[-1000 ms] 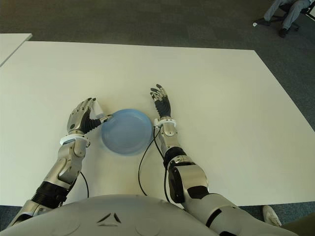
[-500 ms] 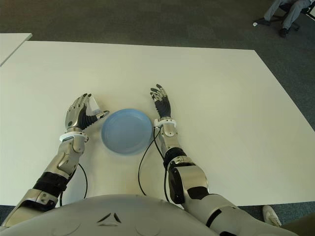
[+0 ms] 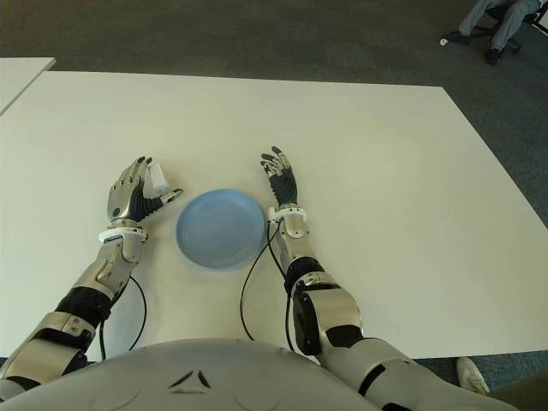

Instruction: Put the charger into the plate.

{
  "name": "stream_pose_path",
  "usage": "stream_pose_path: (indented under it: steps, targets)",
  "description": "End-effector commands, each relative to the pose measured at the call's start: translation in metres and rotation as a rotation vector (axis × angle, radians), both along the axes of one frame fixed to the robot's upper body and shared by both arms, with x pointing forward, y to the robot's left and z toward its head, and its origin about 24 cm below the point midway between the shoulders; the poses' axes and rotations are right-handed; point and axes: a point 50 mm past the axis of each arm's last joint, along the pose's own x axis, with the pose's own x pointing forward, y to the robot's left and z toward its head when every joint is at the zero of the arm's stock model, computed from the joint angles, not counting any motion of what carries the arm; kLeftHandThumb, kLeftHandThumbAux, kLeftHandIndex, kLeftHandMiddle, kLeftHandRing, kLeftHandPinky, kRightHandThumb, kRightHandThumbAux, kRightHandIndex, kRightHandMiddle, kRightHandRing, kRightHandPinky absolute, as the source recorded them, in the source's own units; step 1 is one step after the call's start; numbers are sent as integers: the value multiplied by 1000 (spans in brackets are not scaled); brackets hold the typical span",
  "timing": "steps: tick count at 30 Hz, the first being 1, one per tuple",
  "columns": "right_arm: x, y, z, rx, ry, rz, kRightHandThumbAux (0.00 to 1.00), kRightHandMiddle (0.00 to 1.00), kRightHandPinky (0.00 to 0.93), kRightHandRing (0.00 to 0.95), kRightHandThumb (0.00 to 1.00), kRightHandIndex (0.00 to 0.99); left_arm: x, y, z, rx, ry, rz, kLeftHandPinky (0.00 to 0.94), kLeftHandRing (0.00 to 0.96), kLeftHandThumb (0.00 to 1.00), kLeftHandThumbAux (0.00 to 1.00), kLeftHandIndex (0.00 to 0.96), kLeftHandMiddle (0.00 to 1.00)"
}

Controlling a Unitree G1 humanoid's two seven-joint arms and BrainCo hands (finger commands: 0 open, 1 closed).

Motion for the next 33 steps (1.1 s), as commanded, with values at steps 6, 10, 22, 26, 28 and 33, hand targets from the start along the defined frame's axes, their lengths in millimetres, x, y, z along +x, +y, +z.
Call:
stream_pose_path:
  steps: [6, 10, 22, 26, 28, 33]
  targets:
    - [-11, 1, -15, 25, 82, 6, 525, 306, 231, 283, 0, 113, 5, 7, 2, 9, -86, 66, 583, 611, 635, 451, 428, 607]
    - [-11, 1, -15, 27, 82, 8, 529, 311, 233, 287, 0, 116, 6, 9, 3, 16, -100, 72, 649, 682, 666, 489, 530, 671]
    - [-11, 1, -16, 28, 89, 11, 515, 331, 237, 306, 0, 121, 8, 13, 10, 56, -104, 59, 829, 810, 740, 688, 447, 812]
    - [-10, 1, -16, 26, 93, 12, 510, 336, 237, 311, 0, 121, 8, 13, 13, 56, -107, 40, 857, 827, 744, 693, 443, 833]
    - [-10, 1, -17, 27, 96, 13, 509, 336, 238, 311, 0, 121, 7, 13, 13, 50, -108, 30, 866, 835, 746, 694, 443, 842]
    - [-10, 1, -17, 30, 99, 17, 504, 332, 242, 311, 0, 121, 7, 13, 15, 9, -113, 7, 874, 854, 749, 695, 443, 863]
